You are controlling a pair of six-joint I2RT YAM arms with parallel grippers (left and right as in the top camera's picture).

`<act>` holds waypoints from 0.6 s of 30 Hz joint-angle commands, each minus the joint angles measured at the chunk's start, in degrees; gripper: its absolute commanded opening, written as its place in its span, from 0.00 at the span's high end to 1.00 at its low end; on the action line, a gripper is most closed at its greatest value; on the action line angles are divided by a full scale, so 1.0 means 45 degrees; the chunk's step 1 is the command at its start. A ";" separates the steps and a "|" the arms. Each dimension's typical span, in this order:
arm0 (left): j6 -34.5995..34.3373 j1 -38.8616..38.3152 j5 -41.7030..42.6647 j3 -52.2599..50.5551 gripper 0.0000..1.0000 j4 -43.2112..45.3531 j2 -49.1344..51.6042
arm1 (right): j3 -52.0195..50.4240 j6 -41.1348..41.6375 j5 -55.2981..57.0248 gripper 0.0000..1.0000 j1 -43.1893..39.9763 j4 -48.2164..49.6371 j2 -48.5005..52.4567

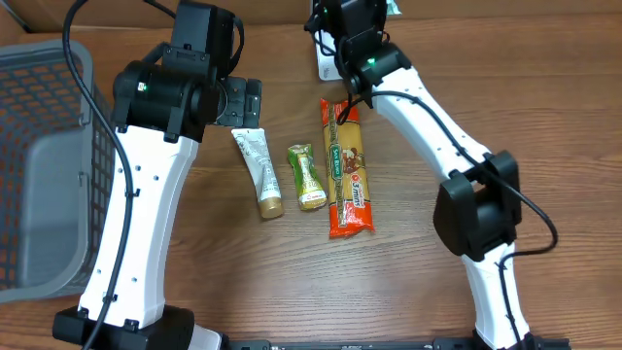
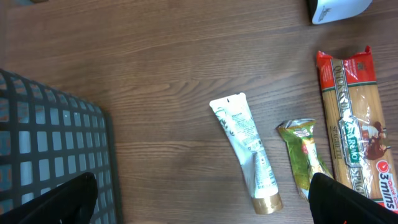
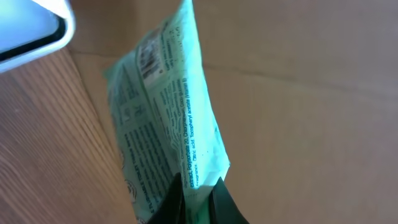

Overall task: Scan the item barcode
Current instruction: 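Hold the wipes pack barcode in front of the white scanner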

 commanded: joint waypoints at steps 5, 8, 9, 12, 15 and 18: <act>0.0102 0.0068 -0.0165 0.0049 0.01 0.0053 0.0053 | 0.0248 -0.2069 0.0729 0.96 0.0155 0.1141 0.1098; 0.0102 0.0068 -0.0170 0.0049 0.00 0.0053 0.0053 | 0.0248 -0.1943 0.0777 0.96 0.0160 0.2074 0.1428; 0.0107 0.0068 -0.0170 0.0049 0.00 0.0053 0.0053 | 0.0248 -0.2016 0.0777 0.96 0.0194 0.2215 0.1540; 0.0107 0.0068 -0.0165 0.0049 0.01 0.0053 0.0053 | 0.0248 -0.2103 0.0729 0.96 0.0272 0.2268 0.1676; 0.0102 0.0068 -0.0170 0.0049 0.00 0.0053 0.0053 | 0.0248 -0.2535 0.0733 0.96 0.0364 0.2268 0.1676; 0.0102 0.0068 -0.0165 0.0049 0.00 0.0053 0.0053 | 0.0248 -0.3356 0.0952 0.96 0.0520 0.2254 0.1676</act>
